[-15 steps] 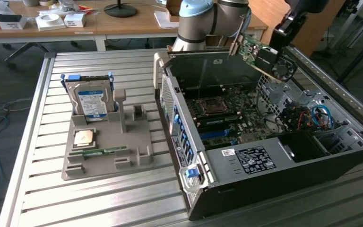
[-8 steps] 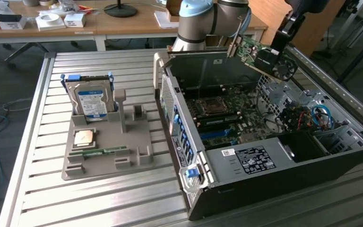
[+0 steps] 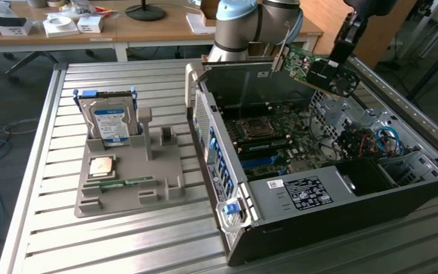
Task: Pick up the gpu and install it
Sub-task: 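Insert the gpu into the slot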
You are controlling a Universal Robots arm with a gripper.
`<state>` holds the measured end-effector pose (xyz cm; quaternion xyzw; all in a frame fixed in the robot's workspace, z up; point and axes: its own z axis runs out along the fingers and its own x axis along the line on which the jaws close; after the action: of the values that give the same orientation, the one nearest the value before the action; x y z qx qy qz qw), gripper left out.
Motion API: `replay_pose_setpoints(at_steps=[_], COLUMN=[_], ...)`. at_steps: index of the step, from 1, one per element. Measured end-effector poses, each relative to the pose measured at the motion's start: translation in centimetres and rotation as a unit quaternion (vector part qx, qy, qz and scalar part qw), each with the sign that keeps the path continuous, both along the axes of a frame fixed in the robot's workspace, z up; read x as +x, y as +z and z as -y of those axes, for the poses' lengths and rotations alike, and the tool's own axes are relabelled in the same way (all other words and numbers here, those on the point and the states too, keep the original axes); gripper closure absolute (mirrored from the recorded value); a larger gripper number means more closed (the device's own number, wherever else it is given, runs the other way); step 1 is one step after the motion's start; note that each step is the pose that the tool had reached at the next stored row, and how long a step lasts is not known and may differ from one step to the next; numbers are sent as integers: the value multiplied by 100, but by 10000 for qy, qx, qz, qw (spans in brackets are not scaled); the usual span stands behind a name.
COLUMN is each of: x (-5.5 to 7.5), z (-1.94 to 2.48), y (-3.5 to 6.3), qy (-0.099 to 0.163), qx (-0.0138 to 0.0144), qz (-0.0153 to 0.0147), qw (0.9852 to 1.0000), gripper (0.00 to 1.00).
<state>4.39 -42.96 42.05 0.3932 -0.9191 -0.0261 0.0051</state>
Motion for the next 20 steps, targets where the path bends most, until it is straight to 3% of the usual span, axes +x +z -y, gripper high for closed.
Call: replay_pose_setpoints(at_steps=[5,10,15,20], x=[0,0,0,0], z=[0,0,0,0], y=[0,0,0,0], qy=[384,779,1178,1577], qx=[-22,-44,-68,-91], qz=[0,0,0,0], qw=[9993,9970,9930,9874], gripper=[74,74,74,74])
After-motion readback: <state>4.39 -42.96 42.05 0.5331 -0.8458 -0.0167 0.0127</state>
